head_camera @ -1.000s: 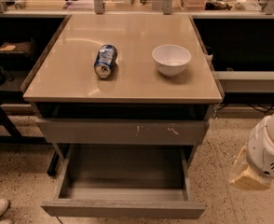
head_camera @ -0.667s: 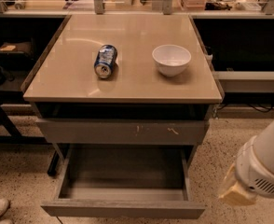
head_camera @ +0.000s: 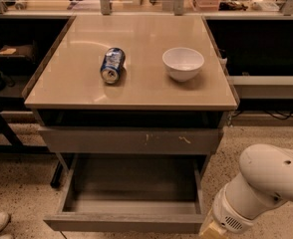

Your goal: Close middle drawer

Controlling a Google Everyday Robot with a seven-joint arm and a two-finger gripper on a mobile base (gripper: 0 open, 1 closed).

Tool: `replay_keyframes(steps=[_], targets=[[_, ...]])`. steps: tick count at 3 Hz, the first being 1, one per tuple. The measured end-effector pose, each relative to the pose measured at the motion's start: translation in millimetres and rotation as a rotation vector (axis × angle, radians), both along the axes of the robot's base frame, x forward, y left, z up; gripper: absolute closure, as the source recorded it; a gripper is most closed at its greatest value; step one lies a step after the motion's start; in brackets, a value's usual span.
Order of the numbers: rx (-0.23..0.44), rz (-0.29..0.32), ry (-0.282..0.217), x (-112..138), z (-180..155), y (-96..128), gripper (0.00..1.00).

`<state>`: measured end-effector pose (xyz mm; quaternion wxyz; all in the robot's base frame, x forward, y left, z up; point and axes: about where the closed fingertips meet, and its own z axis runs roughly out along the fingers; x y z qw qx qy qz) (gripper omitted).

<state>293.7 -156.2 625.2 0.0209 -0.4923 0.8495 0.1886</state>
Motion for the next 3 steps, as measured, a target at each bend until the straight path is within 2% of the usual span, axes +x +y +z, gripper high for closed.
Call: replay_keyframes(steps=[1,2,3], targets=[[0.0,0.0,0.0,0.0,0.0,0.0,1.0],[-0.007,0.009,0.014,-2.6,-29.1,3.6,1.0],[-0.016,0.009,0.025,6.4,-85.7,9.3,1.0]])
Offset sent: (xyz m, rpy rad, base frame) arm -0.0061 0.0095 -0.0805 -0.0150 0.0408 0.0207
